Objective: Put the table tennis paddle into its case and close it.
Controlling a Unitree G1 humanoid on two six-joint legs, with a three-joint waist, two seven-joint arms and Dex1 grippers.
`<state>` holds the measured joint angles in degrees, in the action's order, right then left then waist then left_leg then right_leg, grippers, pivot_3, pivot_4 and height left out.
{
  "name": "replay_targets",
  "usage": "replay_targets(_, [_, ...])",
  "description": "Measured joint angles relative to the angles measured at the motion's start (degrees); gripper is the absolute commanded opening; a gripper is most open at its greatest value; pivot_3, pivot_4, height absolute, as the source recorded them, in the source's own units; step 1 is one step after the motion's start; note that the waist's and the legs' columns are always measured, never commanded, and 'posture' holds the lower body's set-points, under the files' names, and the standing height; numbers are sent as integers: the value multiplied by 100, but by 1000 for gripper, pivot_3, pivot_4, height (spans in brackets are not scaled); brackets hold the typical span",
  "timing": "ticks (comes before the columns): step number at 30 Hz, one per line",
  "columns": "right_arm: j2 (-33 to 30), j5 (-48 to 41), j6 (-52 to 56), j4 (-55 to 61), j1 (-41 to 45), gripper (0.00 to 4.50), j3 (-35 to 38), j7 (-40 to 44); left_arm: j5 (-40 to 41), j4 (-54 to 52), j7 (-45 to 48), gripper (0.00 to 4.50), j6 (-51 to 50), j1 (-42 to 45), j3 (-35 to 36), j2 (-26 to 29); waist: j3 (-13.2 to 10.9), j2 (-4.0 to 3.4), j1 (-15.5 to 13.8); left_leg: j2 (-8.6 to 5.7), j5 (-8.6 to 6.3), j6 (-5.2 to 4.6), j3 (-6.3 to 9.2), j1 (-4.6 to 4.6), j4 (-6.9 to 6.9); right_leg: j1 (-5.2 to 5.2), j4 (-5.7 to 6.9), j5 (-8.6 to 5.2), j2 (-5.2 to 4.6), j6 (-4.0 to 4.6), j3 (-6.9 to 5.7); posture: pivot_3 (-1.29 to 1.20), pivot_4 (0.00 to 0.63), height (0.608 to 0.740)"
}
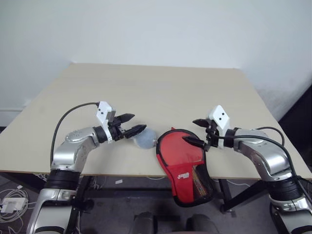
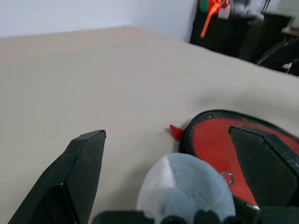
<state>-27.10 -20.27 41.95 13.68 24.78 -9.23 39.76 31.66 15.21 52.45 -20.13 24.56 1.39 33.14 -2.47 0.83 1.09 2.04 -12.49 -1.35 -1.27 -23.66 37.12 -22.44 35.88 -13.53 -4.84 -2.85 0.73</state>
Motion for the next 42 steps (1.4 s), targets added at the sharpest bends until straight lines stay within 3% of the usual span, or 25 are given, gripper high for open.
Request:
replay_targets(9, [749,20,272,-300,171,46,79,-740,-178,448,311,4500,196,-270,251,-177,1,-2,8,1,1,-1,-1,3,0,0,6,2,2,1,0,0,0,740])
replay_targets(26, [1628,341,175,-974,100,46,-261,-1302,-683,1235,559,4500,530,-280,192,-707,4,-3,13,1,1,-1,0,4,1,1,11,3,2,1,0,0,0,740])
replay_targets(34, [2140,630,-709,-2125,-168,46,-390,-1389,-864,1234,547,4500,559,-280,171,-901,5,-4,17,1,1,0,1,6,2,3,15,3,3,1,0,0,0,740])
replay_targets(42, [2258,867,-1315,-2419,-207,46,-375,-1393,-894,1138,466,4500,516,-280,172,-943,6,-5,23,1,0,0,2,8,2,3,16,3,3,1,0,0,0,740])
